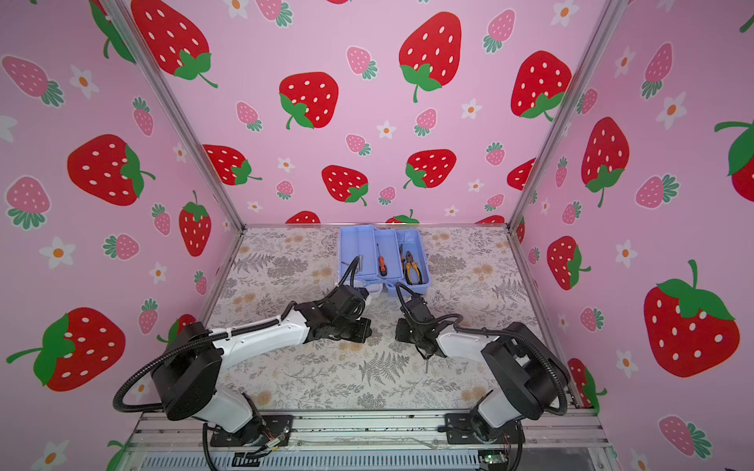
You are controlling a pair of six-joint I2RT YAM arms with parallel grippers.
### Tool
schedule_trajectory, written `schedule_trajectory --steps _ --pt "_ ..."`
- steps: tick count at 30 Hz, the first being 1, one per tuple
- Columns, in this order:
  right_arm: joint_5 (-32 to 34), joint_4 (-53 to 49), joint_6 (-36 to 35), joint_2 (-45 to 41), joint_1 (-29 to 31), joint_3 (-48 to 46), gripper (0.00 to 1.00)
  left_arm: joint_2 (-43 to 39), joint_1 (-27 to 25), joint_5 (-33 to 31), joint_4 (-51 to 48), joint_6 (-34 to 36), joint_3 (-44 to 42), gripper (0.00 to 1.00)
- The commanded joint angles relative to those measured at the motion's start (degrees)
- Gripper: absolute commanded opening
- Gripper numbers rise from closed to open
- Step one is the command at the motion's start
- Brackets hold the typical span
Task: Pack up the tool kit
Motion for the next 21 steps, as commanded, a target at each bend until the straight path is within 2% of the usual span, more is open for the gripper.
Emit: schedule_trajectory --steps 1,6,11,15,18,21 --pt "2.80 -5.68 0.72 -3.49 -0.04 -1.18 0.18 1.82 -1.81 0.81 0.58 -0.11 0.95 0.13" --pt "6.78 -14.85 -0.61 -15.17 -1.85 -5.26 0.20 4.60 -2.87 3.13 2.02 -0.51 2.56 0.14" --pt "11.42 -23.45 1.73 -30.63 -2.91 -11.64 0.24 9.53 -4.61 5.81 2.87 -0.63 7.01 0.15" --pt "12.66 -29.51 3.03 -42.73 -4.60 -15.32 0.27 13.22 -6.45 6.65 1.93 -0.59 11.15 0.16" --pt "11.41 -30.78 4.55 -46.24 -5.96 -17.92 0.28 15.14 -7.44 6.83 1.46 -0.64 12.95 0.16" --pt "7.67 -27.26 5.10 -45.46 -6.69 -20.45 0.28 16.28 -7.98 6.84 1.63 -1.45 13.47 0.16"
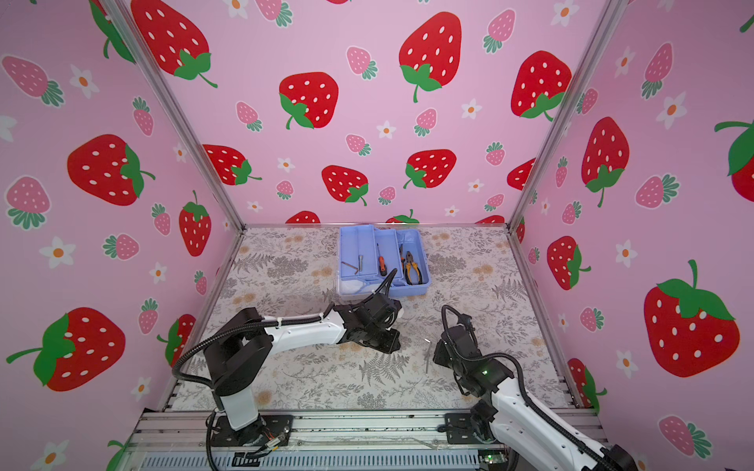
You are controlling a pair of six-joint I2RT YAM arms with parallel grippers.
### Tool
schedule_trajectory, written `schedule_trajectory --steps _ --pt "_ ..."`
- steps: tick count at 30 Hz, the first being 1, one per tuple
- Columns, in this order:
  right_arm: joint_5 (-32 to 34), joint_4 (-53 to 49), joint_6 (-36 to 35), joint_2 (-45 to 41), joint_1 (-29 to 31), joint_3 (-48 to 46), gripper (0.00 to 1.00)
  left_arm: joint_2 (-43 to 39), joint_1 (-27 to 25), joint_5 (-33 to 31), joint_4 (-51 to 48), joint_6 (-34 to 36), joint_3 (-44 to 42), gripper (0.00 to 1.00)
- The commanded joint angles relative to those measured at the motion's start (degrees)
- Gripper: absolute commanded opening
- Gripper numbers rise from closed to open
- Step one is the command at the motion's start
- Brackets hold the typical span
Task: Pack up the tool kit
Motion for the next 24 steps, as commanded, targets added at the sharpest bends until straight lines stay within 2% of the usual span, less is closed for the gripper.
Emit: schedule_trajectory --steps 1,8,15,19,24 --pt "-3.26 0.75 2.22 1.42 -0.58 -2.64 0.28 1.23 -0.59 1.03 -0.11 -0.84 2.10 0.17" --pt "-11.24 14.99 0.14 15.04 -0.58 -2.45 0.26 2.09 -0.79 -0.45 -1.64 -2.08 3.74 0.16" --pt "-19.18 24.84 -1.93 28.21 0.43 3.64 0.26 -2.70 -0.96 -6.68 -4.57 -4.18 1.46 0.16" --pt "-21.16 26.43 -3.26 30.21 0.39 5.88 0.26 -3.49 -1.03 -7.99 -4.21 -6.00 -0.52 0.18" --pt "-20.52 24.70 -4.30 25.79 -1.74 4.60 0.27 -3.41 -2.41 -10.21 -3.90 -6.91 -1.05 0.24"
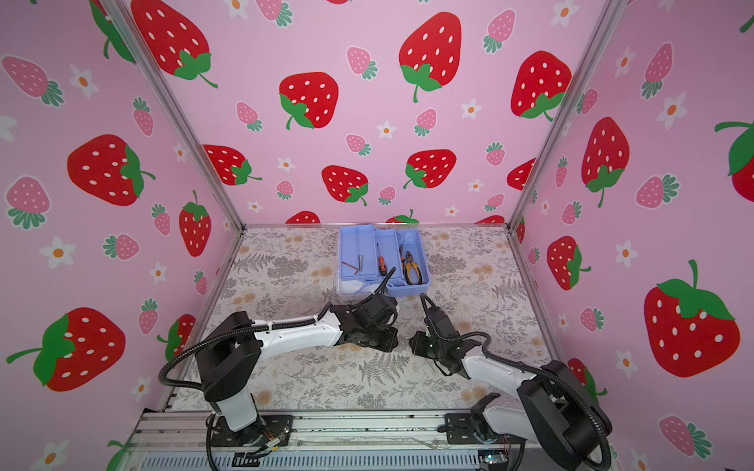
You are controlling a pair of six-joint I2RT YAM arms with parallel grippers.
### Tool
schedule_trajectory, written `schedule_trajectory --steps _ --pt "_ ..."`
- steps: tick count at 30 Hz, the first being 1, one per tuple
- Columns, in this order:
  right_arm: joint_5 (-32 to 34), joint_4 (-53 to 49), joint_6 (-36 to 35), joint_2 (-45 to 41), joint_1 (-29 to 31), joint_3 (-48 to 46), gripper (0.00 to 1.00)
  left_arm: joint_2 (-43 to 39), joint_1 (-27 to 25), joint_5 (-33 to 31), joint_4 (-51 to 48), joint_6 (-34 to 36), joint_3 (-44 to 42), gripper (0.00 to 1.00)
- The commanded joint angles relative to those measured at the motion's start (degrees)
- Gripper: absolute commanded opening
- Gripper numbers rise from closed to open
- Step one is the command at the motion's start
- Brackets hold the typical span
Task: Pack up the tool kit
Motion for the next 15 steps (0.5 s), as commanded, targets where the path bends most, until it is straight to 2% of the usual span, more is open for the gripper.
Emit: schedule_trajectory --steps 1,9,15 --pt "-0.95 -1.00 -1.28 -3.86 -2.21 -1.01 0.27 0.09 -1.13 -2.84 -0.78 -1.35 -0.43 0.26" --pt "-1.25 -9.59 -6.72 -14.75 -12.59 -3.88 0.27 3.42 -1.30 -3.53 -1.62 1.15 3.00 0.38" --pt "-1.04 -11.96 -9.73 -15.60 -15.75 -3.18 0.27 7.52 -2.31 -2.55 -2.23 0.44 6.87 0.41"
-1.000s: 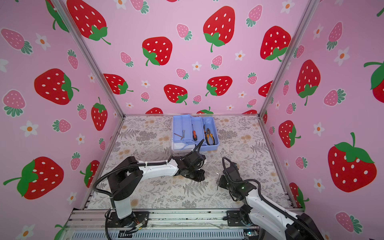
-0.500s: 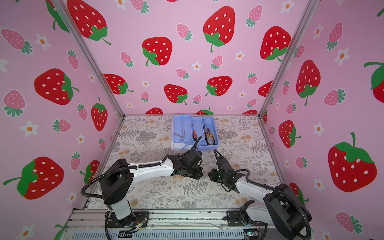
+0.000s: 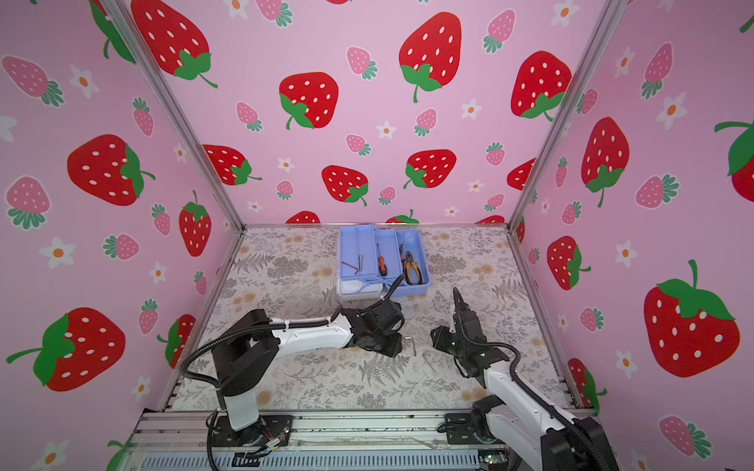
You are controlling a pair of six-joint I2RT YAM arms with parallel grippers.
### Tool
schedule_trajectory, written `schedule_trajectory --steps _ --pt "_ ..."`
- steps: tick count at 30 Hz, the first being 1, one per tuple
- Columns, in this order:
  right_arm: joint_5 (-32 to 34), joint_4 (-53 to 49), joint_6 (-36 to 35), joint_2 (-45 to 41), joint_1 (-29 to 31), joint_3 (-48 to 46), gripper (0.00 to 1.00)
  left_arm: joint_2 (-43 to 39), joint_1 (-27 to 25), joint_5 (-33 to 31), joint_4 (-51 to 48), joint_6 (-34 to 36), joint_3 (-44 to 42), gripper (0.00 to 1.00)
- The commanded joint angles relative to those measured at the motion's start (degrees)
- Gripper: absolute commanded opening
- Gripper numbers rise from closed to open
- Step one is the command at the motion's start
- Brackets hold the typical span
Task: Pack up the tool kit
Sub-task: 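Lower the left gripper and grasp a silver hex key on the mat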
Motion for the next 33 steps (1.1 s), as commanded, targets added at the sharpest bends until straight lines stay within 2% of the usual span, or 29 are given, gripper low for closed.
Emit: schedule_trajectory --steps 1,3,12,19,26,33 --pt "-0.03 -2.94 -2.78 -0.10 -1.18 -0.02 0.27 1.82 -0.95 -0.09 -1.77 -0.75 4.05 0.41" --pt "0.55 -2.64 -3.18 0.14 -1.55 -0.12 0.30 3.01 -1.28 -0.02 -2.44 -1.62 5.61 0.41" --pt "2.09 -2.54 -6.92 3.99 -2.74 -0.99 0.30 8.57 -3.14 -2.33 -7.35 -4.92 12.99 0.46" --pt "-0.29 -1.23 -9.77 6.14 -2.96 -1.52 0.24 11.55 -3.41 -5.52 -10.64 -8.38 17.16 0.46" --pt "-1.10 1.40 -9.92 5.70 -3.08 -1.83 0.23 15.28 -4.08 -8.41 -15.86 -11.39 22.75 0.39" --pt "0.62 1.23 -9.45 1.02 -3.44 -3.78 0.20 19.79 -4.66 -12.91 -27.29 -12.11 31.41 0.31"
